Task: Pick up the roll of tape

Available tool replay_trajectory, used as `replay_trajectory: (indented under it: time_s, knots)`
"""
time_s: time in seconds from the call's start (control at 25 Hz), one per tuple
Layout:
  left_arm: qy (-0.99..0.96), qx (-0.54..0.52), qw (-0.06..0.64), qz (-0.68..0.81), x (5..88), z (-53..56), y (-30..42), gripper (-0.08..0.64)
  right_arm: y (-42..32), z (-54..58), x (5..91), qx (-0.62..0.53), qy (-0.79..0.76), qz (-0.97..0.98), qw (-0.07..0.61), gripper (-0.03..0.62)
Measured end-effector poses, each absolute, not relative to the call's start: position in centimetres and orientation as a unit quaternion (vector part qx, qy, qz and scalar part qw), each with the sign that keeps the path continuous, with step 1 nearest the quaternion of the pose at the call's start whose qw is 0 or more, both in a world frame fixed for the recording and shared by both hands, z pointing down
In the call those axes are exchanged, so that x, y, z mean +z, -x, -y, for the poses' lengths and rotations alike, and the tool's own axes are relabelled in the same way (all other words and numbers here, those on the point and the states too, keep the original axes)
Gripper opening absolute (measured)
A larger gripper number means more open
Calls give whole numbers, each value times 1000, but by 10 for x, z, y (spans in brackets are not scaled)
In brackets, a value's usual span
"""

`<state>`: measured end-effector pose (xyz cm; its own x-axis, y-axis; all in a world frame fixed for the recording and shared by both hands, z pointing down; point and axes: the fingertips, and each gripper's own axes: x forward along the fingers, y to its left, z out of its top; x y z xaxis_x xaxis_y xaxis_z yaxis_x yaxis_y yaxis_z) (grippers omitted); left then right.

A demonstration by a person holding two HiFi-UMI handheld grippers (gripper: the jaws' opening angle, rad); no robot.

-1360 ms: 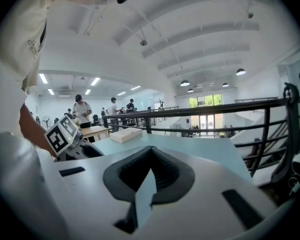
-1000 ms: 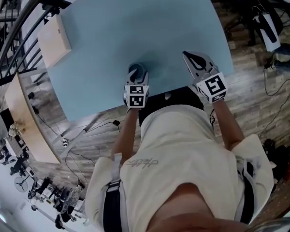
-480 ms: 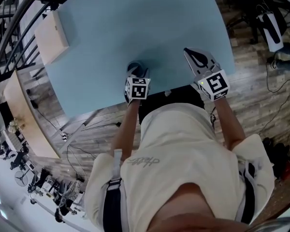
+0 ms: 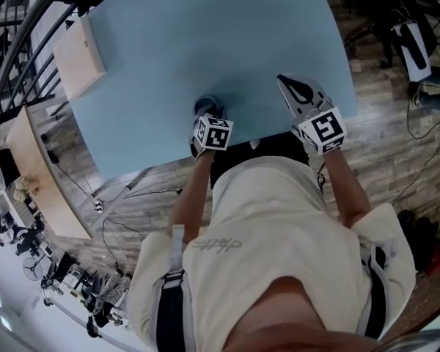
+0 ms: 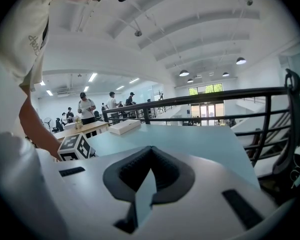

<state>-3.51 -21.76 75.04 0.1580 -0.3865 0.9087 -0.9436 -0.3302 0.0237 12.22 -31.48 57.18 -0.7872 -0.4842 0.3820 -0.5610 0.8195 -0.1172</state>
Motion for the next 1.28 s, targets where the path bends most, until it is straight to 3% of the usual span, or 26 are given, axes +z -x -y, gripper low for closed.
replay_trajectory:
  time_s: [0.68,1.28]
  knots:
    - [-704,412,317,483,730,217,28,55,-110,313,565,116,-275,940,165,5]
    - [-730,318,256,549,635,246,60,55,-107,302,538,95,-293,940,146,5]
